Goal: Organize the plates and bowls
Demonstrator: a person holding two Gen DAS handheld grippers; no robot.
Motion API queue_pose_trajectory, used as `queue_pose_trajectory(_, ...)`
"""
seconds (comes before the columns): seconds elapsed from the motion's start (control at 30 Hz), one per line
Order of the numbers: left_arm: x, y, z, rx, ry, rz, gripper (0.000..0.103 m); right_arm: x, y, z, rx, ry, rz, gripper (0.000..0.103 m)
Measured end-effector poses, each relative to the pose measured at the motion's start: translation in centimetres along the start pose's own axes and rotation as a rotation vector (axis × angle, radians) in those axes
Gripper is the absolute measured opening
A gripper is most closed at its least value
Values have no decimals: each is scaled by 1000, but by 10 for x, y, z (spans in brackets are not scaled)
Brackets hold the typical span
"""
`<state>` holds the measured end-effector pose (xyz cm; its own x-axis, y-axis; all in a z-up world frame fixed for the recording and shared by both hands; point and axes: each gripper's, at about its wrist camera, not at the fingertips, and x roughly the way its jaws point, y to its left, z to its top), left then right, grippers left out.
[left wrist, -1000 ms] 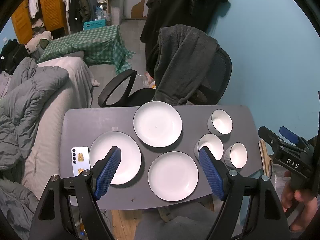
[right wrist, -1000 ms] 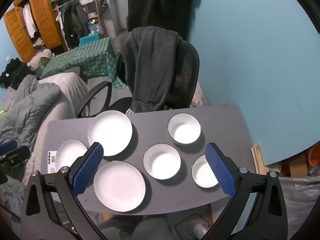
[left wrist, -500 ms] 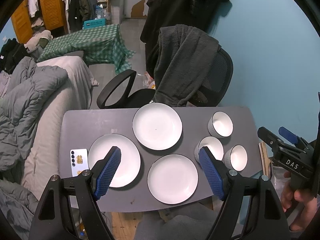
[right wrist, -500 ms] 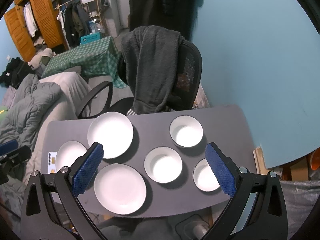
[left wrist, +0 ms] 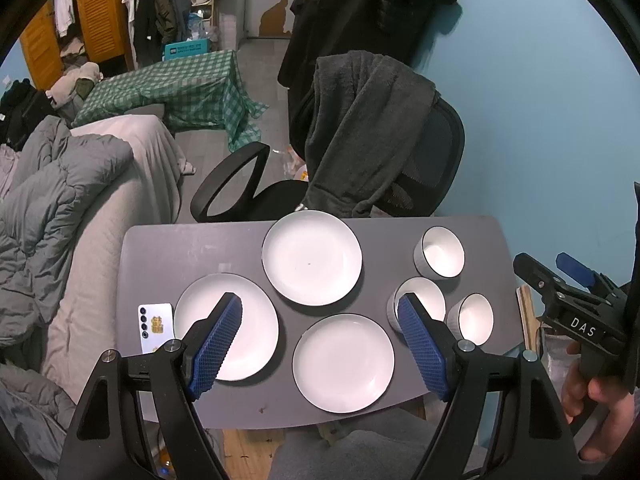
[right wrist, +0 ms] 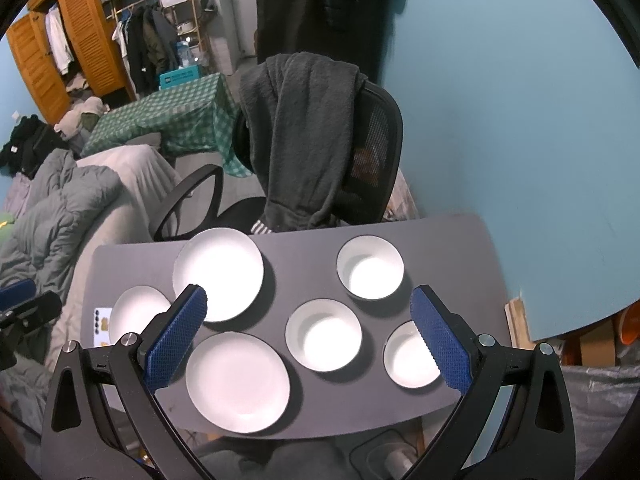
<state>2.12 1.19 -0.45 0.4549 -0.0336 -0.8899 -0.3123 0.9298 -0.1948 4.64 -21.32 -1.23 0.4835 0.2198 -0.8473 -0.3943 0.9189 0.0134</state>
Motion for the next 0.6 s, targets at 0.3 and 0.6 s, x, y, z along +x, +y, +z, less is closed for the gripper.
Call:
queue_pose_trajectory(0.3,1,-1,3,-2,3,0,82,1,0,2,0,2,0,99)
queue_pose_trajectory(0.6,2,-1,6,-3,5,3,81,1,2,2,-3,2,3,99)
